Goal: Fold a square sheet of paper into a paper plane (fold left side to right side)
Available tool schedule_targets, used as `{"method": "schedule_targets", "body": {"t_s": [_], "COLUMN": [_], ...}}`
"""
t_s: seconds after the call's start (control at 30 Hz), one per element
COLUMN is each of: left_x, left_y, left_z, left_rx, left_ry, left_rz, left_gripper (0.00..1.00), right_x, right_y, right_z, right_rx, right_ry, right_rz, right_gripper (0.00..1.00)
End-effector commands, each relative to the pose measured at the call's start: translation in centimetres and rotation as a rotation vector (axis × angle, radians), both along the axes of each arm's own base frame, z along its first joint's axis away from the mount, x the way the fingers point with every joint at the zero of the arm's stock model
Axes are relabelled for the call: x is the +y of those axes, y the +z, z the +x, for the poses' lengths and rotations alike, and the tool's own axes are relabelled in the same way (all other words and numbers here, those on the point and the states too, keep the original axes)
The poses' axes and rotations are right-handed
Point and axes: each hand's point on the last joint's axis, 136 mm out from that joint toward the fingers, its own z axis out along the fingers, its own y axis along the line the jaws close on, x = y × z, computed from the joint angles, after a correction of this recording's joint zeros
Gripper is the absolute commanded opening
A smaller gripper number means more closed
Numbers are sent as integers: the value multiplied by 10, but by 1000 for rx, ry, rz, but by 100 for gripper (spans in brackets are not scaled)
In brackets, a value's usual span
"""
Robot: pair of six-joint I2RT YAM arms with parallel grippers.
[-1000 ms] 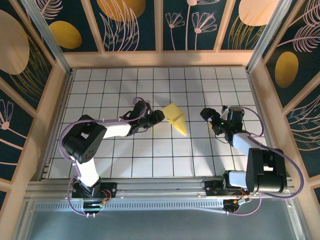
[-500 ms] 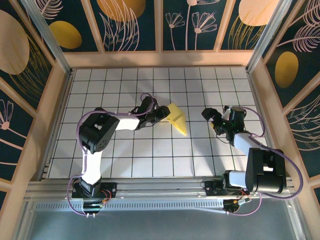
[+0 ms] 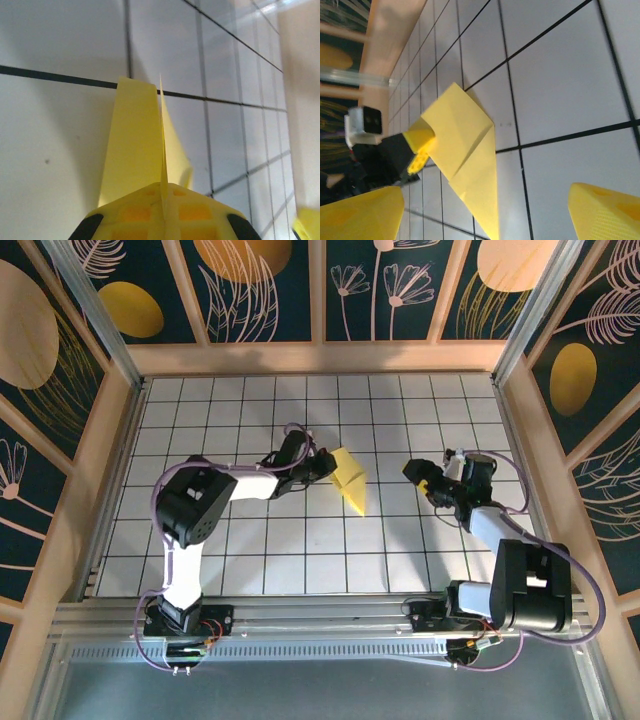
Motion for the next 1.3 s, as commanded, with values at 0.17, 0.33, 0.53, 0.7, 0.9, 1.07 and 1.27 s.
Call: {"method": "schedule_targets", "body": {"t_s": [0.17,0.33,0.53,0.7,0.9,1.07,1.27], "left_x": [12,17,14,17,25,29,30], "left_y": [80,105,108,95,71,59,51], "left_z": [-50,-82,-99,-94,-82,-79,-82], "left_rx": [-298,-365,-353,-326,-275,-250,-230], "left_ry": [-328,-472,-556,-523,-455,-433,-440], "left_rz": [-157,-225,-261,-212,-112,-65,-61], "left_gripper": [0,0,0,0,0,0,0], "right_x": [71,113,146,159,156,151,151], "right_y": [21,31,24,31,31,31,32], "right_z": [-7,-14,-17,-19,-17,-8,3], "right_rx": [-162,-277,-315,-341,-318,-300,-294], "right_ry": [353,519,637,696,694,669,649], "right_rz": [35,88,114,145,106,58,33], "right_gripper": [86,87,85,78,66,54,39]}}
